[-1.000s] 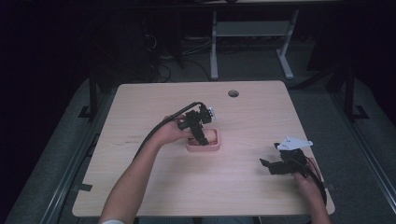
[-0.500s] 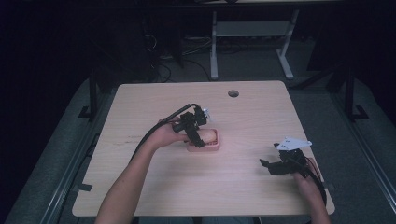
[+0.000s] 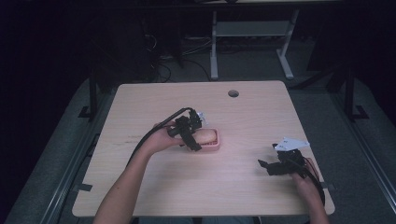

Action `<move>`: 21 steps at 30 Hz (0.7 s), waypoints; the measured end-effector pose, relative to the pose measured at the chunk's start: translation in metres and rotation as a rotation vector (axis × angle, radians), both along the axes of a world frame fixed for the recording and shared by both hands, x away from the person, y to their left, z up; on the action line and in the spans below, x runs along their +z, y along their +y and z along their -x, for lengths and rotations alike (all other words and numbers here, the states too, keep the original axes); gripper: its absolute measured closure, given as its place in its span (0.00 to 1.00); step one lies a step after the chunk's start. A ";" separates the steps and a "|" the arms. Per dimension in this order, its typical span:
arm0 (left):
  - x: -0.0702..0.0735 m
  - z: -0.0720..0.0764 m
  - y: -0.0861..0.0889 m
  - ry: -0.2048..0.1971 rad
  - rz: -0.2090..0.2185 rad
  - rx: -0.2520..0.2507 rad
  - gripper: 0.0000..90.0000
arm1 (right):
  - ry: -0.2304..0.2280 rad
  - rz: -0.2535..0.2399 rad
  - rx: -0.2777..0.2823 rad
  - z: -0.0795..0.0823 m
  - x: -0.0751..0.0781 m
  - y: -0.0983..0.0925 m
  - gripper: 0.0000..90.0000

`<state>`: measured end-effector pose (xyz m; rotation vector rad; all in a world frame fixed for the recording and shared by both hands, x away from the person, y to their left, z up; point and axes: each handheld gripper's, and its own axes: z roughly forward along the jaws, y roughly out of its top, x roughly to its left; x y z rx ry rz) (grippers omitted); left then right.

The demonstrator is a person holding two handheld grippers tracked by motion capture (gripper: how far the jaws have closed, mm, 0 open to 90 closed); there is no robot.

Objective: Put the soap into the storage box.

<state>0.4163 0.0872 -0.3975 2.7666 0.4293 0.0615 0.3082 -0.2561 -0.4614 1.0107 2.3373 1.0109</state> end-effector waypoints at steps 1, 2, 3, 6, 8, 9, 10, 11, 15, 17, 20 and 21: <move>0.000 0.001 0.001 0.000 0.002 0.002 0.26 | 0.000 0.001 0.000 0.000 0.000 0.000 0.15; -0.001 0.002 0.002 -0.004 0.000 0.000 0.26 | -0.001 0.000 -0.001 0.000 0.000 0.000 0.15; -0.001 0.003 0.003 -0.002 0.004 0.004 0.26 | -0.002 -0.001 -0.001 0.000 0.000 0.000 0.15; -0.002 0.007 0.006 -0.007 0.014 0.009 0.26 | -0.003 -0.010 -0.008 0.001 0.000 0.001 0.15; -0.002 0.009 0.009 -0.006 0.019 0.011 0.26 | -0.002 0.000 -0.005 0.001 0.001 0.001 0.15; -0.003 0.010 0.010 -0.007 0.022 0.013 0.26 | -0.002 0.001 -0.004 0.001 0.000 0.001 0.15; -0.003 0.011 0.012 -0.003 0.018 0.011 0.26 | -0.002 0.002 -0.005 0.001 0.000 0.001 0.15; -0.004 0.011 0.014 -0.002 0.019 0.013 0.26 | -0.001 0.002 -0.004 0.001 0.000 0.002 0.15; -0.008 0.016 0.021 0.002 0.019 0.019 0.26 | -0.002 0.003 -0.001 0.001 0.001 0.005 0.15; -0.009 0.018 0.025 0.005 0.032 0.034 0.26 | -0.003 0.008 0.002 0.001 0.001 0.006 0.15; -0.011 0.020 0.029 0.003 0.033 0.039 0.26 | 0.000 0.011 0.005 0.001 0.000 0.007 0.15; -0.011 0.021 0.030 0.006 0.032 0.036 0.26 | -0.002 0.011 0.006 0.001 0.000 0.008 0.15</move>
